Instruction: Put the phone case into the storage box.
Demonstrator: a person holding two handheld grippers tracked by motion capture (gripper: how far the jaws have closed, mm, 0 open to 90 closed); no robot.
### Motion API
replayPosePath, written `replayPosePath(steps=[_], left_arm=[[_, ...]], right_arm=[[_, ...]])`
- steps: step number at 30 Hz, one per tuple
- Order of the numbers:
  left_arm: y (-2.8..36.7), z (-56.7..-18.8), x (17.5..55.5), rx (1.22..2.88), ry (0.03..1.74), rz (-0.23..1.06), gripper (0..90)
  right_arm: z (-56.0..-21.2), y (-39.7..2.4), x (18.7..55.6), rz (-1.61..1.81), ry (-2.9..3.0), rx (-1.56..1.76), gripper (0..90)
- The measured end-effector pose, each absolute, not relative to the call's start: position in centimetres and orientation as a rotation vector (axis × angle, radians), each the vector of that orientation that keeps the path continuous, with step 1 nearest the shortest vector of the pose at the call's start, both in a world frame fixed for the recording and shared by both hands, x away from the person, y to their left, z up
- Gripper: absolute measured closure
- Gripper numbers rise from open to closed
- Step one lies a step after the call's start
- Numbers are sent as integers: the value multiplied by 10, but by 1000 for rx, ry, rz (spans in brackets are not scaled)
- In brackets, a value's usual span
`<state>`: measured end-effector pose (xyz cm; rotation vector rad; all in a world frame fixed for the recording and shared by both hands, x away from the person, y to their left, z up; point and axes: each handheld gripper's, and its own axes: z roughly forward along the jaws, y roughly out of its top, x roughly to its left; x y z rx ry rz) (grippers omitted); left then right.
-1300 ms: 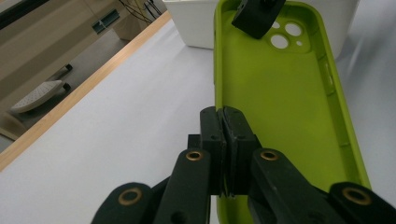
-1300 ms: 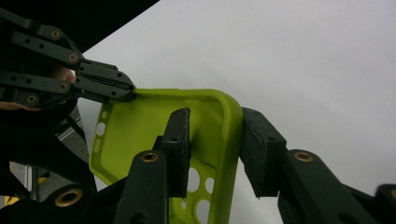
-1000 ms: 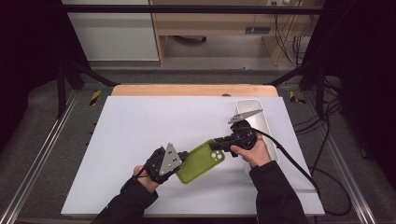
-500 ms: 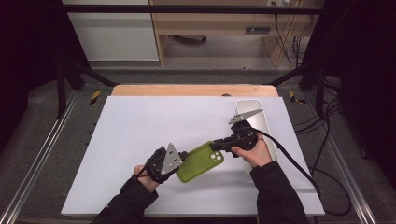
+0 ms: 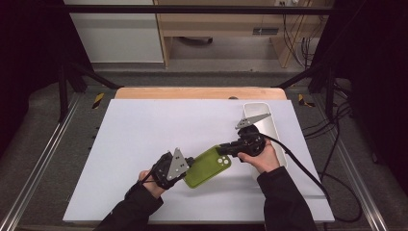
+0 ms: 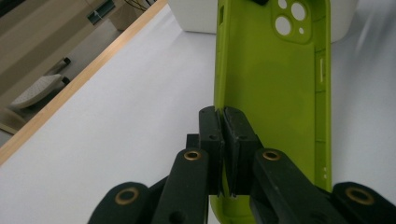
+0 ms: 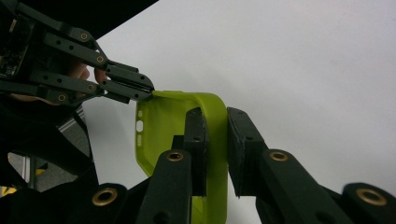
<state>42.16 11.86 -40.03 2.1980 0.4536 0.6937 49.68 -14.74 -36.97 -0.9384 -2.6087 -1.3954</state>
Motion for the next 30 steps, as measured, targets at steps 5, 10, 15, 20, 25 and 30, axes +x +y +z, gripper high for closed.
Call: replayPosePath(steps=[5,10,15,20,25,30], left_arm=[[120,-400,423,2184,474,657,845],[123,-397,424,2142,517,629,687],[130,-393,427,2070,576,607,543],[143,-390,432,1994,643,568,399],[156,-389,439,1930,705,510,296],[172,-388,444,1867,748,490,205]], right_arm=[[-370,-147,497,-1393,-2620,-940,796],[-370,-148,497,-1403,-2639,-951,796],[-367,-151,496,-1427,-2656,-961,796],[-362,-155,494,-1460,-2683,-956,795],[-357,-160,493,-1484,-2710,-949,795],[-352,-164,491,-1495,-2744,-944,795]])
